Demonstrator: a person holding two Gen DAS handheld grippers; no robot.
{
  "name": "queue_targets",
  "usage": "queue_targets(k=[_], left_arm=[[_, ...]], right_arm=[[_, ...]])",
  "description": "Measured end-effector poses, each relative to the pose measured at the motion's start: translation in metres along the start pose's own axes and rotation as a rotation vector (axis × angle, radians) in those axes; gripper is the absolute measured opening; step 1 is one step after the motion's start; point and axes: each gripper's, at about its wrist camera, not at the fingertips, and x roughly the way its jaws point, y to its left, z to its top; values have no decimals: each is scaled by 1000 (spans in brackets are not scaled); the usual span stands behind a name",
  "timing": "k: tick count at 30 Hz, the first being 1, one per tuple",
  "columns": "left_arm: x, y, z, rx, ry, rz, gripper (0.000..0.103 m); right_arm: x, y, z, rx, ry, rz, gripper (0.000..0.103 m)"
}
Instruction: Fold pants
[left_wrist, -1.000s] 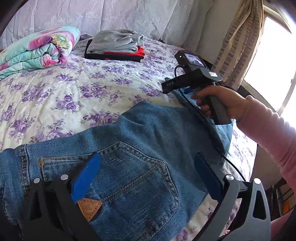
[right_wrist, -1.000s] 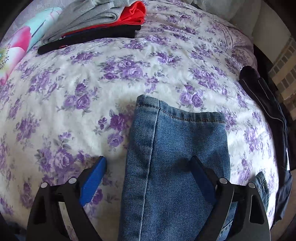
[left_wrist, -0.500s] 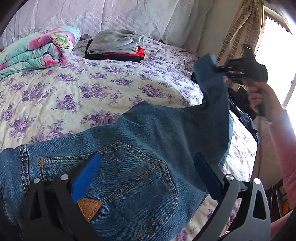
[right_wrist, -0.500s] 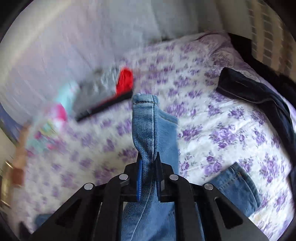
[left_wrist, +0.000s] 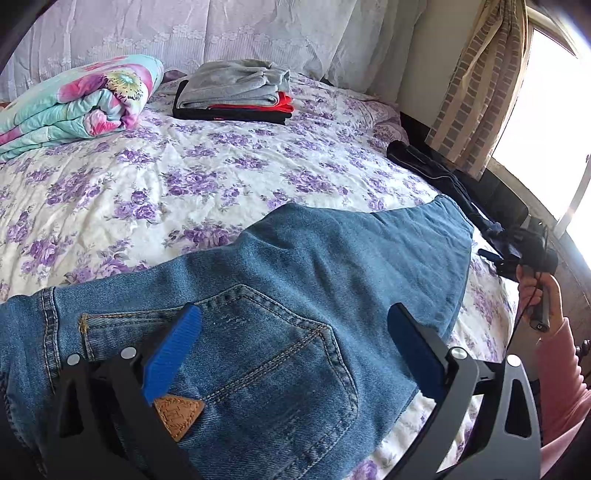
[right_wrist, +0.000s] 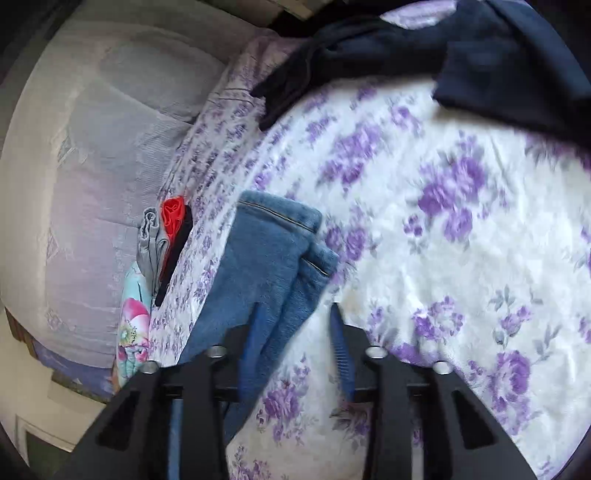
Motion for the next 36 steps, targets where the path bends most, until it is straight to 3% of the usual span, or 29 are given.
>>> queue_targets(k=[3,5,8,10,11,15,17,19,20,22,23,25,28,31,34,36], left_arm=[[0,0,-1,4,-1,9,98],[0,-1,-1,5,-4,13,98],[-1,0,-1,5,-8,14,98],[-1,0,-1,4,-8,14,98],[-1,-1,-1,4,-8,14,98],[-1,-1,-1,6,-8,16,99],[-1,-1,-1,7,-10,16,98],[-1,0,-1,6,-9,14,98],[-1,0,-1,7,-6,16,98],[-2,-2,0,11,11,22,98],[-4,-3,0,16,26,25,98],[-11,-6,-2,31,41,13,98],[-24,-9,-6,86,42,-33,98],[-24,-11,-14,148,53,-52,98],[-18,-16,-24,211,77,-16,98],[-21,-21,-29,255,82,-12,98]], right_arm=[[7,18,9,-45,17,13,57],[22,15,16,-24,48,-53,56],[41,0,20,10,98,-52,46],[44,6,20,-29,101,-81,19],[41,12,21,-65,90,-87,10],[0,27,19,-108,-2,31,8],[-10,19,13,-88,-24,34,8],[1,1,8,-52,20,-36,9],[13,-13,4,-25,68,-93,19],[11,-26,-1,9,74,-58,22],[2,-19,-2,-15,79,-86,25],[-19,-1,-6,-68,37,-109,60],[-42,57,-20,-277,43,-56,61],[-37,127,-43,-519,109,33,67],[2,194,-71,-698,233,153,67],[44,236,-89,-786,370,233,67]])
